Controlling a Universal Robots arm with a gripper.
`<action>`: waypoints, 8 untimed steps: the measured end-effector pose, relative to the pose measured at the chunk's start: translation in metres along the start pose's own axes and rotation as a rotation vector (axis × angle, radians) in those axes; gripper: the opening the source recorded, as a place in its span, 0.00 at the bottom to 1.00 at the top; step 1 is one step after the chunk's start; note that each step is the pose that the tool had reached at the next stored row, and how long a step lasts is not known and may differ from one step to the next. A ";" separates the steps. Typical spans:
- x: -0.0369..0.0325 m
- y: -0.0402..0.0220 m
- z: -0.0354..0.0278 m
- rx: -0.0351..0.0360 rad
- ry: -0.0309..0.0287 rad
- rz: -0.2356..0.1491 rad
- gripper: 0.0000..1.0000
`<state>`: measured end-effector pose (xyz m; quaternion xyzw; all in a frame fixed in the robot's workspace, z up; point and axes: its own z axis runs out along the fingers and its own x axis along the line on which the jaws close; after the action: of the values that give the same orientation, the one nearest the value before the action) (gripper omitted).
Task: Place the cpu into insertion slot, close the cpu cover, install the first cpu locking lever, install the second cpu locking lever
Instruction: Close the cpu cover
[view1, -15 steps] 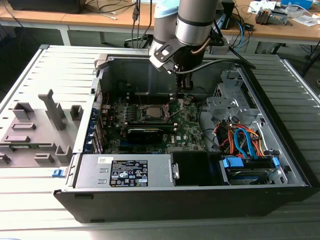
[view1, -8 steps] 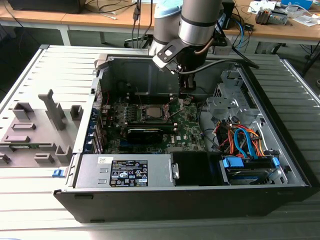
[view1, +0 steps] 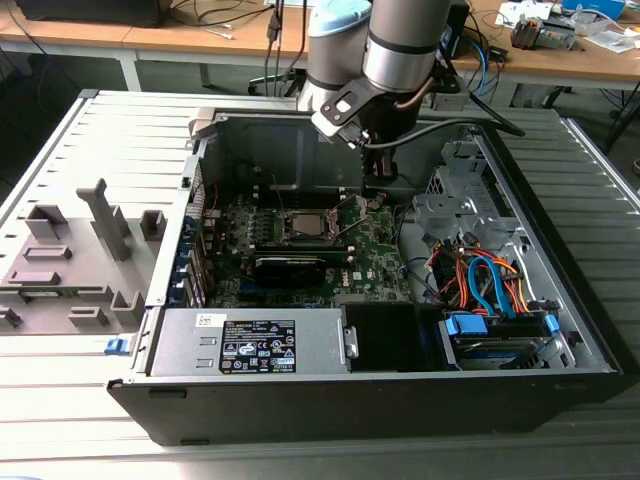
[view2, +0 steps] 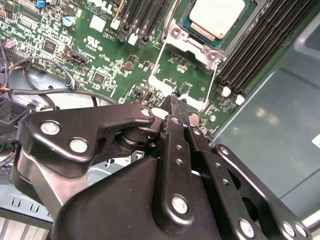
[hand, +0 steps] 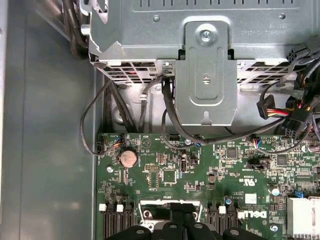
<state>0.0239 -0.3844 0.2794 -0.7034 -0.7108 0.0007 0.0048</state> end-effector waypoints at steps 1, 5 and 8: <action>0.0000 0.0014 0.0001 0.0000 0.0000 0.000 0.11; 0.0000 0.0068 0.0016 0.0009 0.0002 0.000 0.11; -0.0001 0.0093 0.0050 0.0019 -0.0001 -0.027 0.11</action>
<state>0.0332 -0.3844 0.2744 -0.6938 -0.7202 0.0013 0.0054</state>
